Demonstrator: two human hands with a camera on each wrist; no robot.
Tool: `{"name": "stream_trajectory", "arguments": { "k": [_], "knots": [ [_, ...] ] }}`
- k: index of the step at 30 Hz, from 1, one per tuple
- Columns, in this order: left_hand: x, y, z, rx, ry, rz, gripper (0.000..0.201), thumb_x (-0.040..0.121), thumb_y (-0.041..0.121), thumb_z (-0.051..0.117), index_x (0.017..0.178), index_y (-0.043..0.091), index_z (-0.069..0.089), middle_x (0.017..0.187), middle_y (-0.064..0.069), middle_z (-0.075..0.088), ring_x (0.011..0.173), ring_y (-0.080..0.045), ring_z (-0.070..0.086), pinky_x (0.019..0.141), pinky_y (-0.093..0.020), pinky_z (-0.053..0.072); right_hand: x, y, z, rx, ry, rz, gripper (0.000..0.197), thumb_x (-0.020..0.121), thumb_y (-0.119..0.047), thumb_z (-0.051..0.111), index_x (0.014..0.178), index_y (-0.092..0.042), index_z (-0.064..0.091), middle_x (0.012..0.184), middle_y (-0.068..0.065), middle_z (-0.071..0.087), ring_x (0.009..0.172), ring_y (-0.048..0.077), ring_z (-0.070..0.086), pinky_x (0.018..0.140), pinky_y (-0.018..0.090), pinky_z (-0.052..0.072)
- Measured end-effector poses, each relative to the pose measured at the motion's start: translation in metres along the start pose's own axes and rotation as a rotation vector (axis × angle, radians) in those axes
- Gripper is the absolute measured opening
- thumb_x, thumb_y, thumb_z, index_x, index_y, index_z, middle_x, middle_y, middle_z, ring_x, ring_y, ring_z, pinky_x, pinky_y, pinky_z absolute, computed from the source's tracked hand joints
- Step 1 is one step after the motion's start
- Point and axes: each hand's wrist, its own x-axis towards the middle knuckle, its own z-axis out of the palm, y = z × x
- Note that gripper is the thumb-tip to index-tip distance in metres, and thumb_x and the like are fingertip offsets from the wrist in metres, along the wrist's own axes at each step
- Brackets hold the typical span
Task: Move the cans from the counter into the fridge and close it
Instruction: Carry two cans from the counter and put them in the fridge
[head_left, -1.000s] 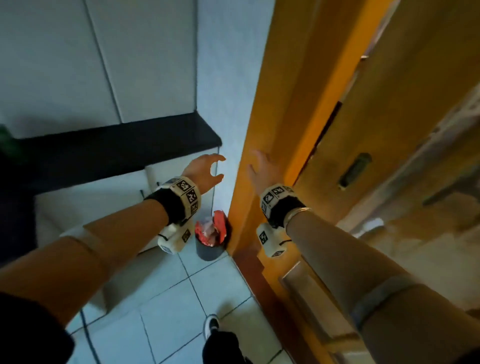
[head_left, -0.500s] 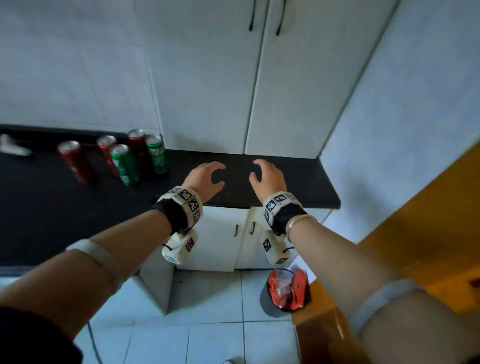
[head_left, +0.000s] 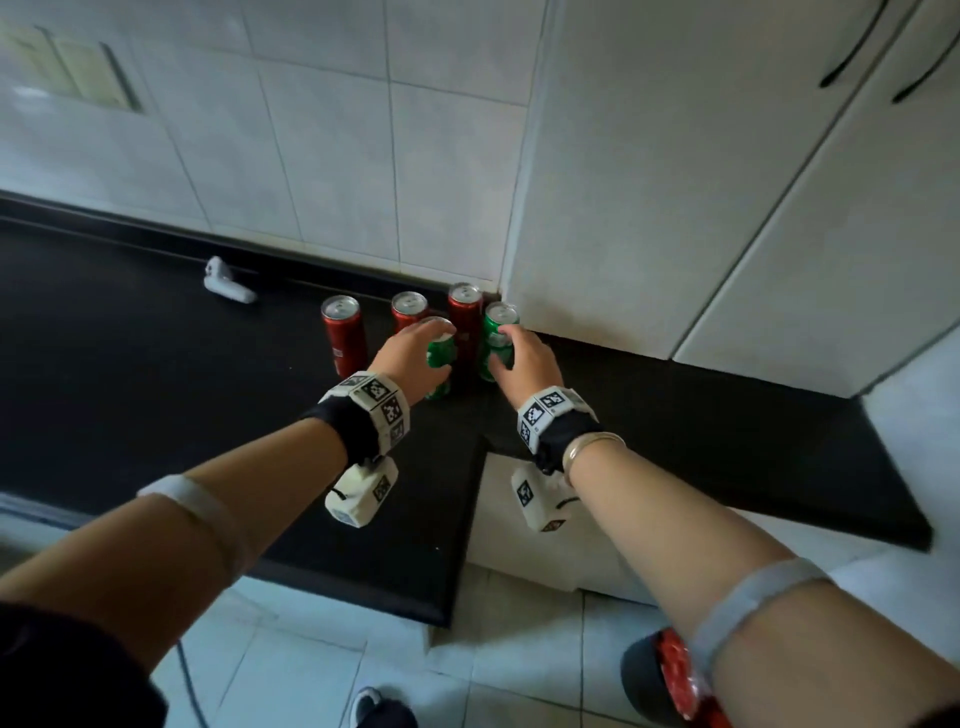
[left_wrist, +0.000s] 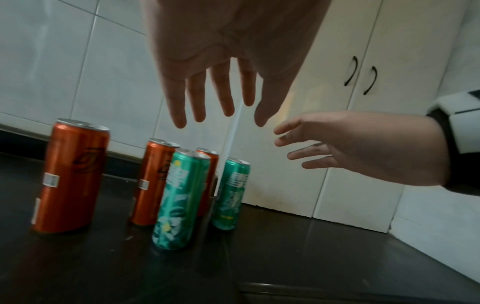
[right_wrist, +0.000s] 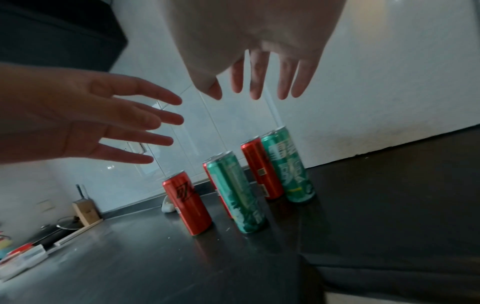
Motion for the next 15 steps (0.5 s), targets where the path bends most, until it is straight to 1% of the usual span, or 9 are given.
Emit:
{"name": "stream_trajectory", "arguments": {
  "k": [3,5,8,11,13,15],
  "knots": [
    [0.017,-0.037,-0.015,0.008,-0.032,0.01,0.054,0.078,0.014,0.068,0.129,0.02,0.05,0.127,-0.008,0.056,0.116,-0.024,0.054,0.096,-0.031,0.042,0.025,-0.025,0.03,0.009,-0.026,0.049,0.047,0.088,-0.027,0.062,0.131,-0.015,0.049,0.13,0.006,0.056,0.12,0.024,0.052,0.098,0.034,0.042],
    [0.027,-0.058,-0.022,0.001,-0.033,0.023,0.054,0.077,0.015,0.068,0.127,0.02,0.05,0.124,-0.007,0.058,0.114,-0.023,0.056,0.096,-0.031,0.043,0.041,-0.036,0.048,-0.019,-0.049,0.075,0.052,0.086,-0.027,0.065,0.132,-0.014,0.047,0.13,0.007,0.056,0.12,0.024,0.052,0.098,0.035,0.042],
    [0.038,-0.084,-0.023,-0.01,-0.044,0.007,0.056,0.077,0.016,0.068,0.129,0.021,0.048,0.124,-0.005,0.057,0.114,-0.02,0.055,0.094,-0.026,0.04,0.064,-0.045,0.07,-0.063,-0.093,0.125,0.062,0.081,-0.032,0.071,0.134,-0.016,0.043,0.129,0.009,0.054,0.118,0.026,0.054,0.096,0.039,0.046],
    [0.047,-0.1,-0.019,-0.029,-0.045,-0.002,0.056,0.077,0.017,0.067,0.13,0.022,0.046,0.124,-0.004,0.057,0.114,-0.018,0.054,0.091,-0.022,0.037,0.084,-0.048,0.087,-0.117,-0.14,0.179,0.074,0.077,-0.034,0.075,0.138,-0.018,0.038,0.135,0.008,0.049,0.123,0.028,0.05,0.096,0.041,0.047],
    [0.05,-0.106,-0.016,-0.05,-0.041,-0.02,0.057,0.078,0.017,0.067,0.13,0.021,0.046,0.125,-0.004,0.056,0.115,-0.019,0.053,0.092,-0.024,0.038,0.092,-0.048,0.097,-0.143,-0.182,0.195,0.074,0.076,-0.033,0.076,0.138,-0.019,0.037,0.137,0.008,0.047,0.124,0.029,0.048,0.096,0.041,0.046],
    [0.053,-0.11,-0.014,-0.056,-0.044,-0.042,0.058,0.078,0.017,0.068,0.131,0.02,0.044,0.127,-0.005,0.054,0.117,-0.019,0.052,0.094,-0.025,0.038,0.096,-0.048,0.103,-0.138,-0.213,0.202,0.069,0.077,-0.029,0.075,0.135,-0.019,0.039,0.133,0.008,0.048,0.121,0.029,0.05,0.094,0.039,0.045]
  ]
}}
